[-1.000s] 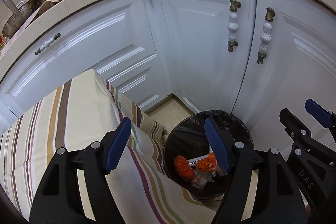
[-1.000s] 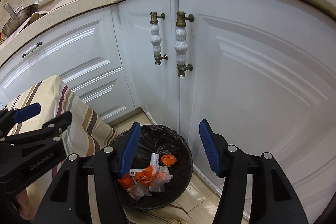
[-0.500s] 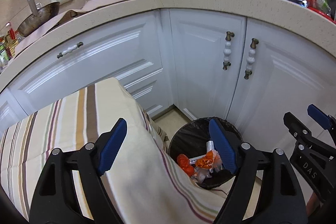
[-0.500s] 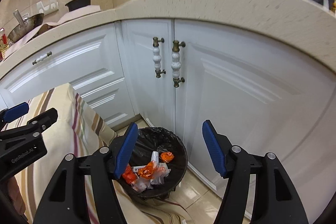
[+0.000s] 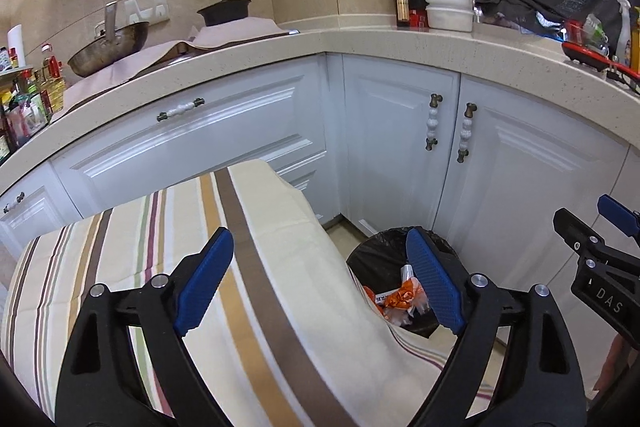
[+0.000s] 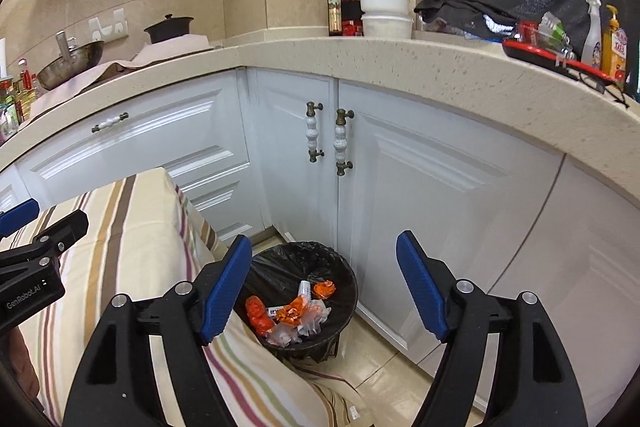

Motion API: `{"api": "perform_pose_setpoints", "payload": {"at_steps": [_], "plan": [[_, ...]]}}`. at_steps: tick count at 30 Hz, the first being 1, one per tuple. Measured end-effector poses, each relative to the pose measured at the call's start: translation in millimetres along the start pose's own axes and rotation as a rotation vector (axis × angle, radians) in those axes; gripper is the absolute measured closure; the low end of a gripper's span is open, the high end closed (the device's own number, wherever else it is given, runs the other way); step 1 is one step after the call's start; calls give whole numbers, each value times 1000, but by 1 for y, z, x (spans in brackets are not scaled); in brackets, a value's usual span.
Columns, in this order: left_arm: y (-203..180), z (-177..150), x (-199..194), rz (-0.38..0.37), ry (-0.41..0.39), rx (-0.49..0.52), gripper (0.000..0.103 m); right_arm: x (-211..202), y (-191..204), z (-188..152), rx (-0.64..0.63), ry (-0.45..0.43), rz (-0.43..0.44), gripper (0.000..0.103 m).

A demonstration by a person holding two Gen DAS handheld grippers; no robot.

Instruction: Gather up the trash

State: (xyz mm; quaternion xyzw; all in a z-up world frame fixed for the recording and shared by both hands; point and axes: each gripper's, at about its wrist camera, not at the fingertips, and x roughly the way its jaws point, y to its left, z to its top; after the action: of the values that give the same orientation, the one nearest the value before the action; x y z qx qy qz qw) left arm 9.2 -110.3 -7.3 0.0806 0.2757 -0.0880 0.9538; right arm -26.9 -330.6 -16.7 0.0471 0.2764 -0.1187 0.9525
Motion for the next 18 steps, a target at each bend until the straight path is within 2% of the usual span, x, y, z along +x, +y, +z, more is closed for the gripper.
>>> {"api": "perform_pose_setpoints", "payload": {"at_steps": [7,18], "plan": [[17,-11,-32,8,-34,-23,14,-41,12,-2,-21,-56,-7,23],[35,-16,-64,-17,-88,-69,13,-83,24,-6,-33,-131,-41,22]]}}
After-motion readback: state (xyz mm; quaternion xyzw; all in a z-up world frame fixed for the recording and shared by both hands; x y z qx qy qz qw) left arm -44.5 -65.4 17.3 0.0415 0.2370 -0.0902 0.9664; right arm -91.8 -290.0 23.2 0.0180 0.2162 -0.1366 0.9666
